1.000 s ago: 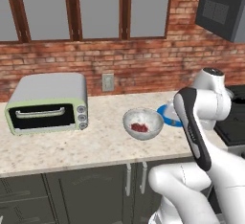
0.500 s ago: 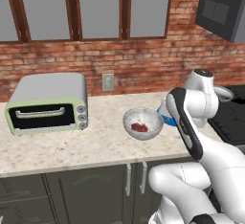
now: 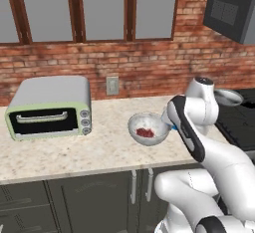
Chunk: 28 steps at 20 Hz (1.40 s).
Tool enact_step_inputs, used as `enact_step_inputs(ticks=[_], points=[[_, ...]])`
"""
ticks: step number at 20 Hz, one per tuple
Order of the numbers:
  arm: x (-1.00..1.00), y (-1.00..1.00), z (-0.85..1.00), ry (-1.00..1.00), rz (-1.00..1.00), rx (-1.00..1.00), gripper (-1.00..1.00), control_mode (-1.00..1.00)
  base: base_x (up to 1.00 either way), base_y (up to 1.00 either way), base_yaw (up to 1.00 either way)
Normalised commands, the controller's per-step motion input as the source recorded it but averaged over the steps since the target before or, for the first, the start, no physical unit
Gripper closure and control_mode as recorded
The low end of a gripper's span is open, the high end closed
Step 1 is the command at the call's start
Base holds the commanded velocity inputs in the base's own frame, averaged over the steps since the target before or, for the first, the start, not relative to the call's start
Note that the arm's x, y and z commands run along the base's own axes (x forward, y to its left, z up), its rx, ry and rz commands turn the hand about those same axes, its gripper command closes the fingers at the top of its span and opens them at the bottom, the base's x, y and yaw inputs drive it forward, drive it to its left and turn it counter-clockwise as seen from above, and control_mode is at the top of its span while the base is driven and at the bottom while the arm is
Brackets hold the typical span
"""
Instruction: Place one of the steaks on the plate and the other in the bowl. Then place the bowl in the fridge.
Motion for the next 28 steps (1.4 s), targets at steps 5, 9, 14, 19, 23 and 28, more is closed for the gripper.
enact_step_inputs(ticks=[5, 9, 14, 19, 23, 28], points=[[0.29, 0.02, -0.25, 0.0, -0.02, 0.0, -1.0, -1.0, 0.0, 0.0, 0.0], [0.29, 0.03, -0.19, 0.0, -0.01, 0.0, -1.0, -1.0, 0.0, 0.0, 0.0], [0.27, 0.1, -0.14, 0.0, -0.01, 0.0, -1.0, -1.0, 0.0, 0.0, 0.0], [0.12, 0.06, -0.18, 0.0, 0.0, 0.0, -1.0, -1.0, 0.0, 0.0, 0.0], [0.04, 0.02, -0.21, 0.0, 0.0, 0.0, -1.0, -1.0, 0.0, 0.0, 0.0], [0.09, 0.0, -0.08, 0.0, 0.0, 0.0, -1.0, -1.0, 0.0, 0.0, 0.0]])
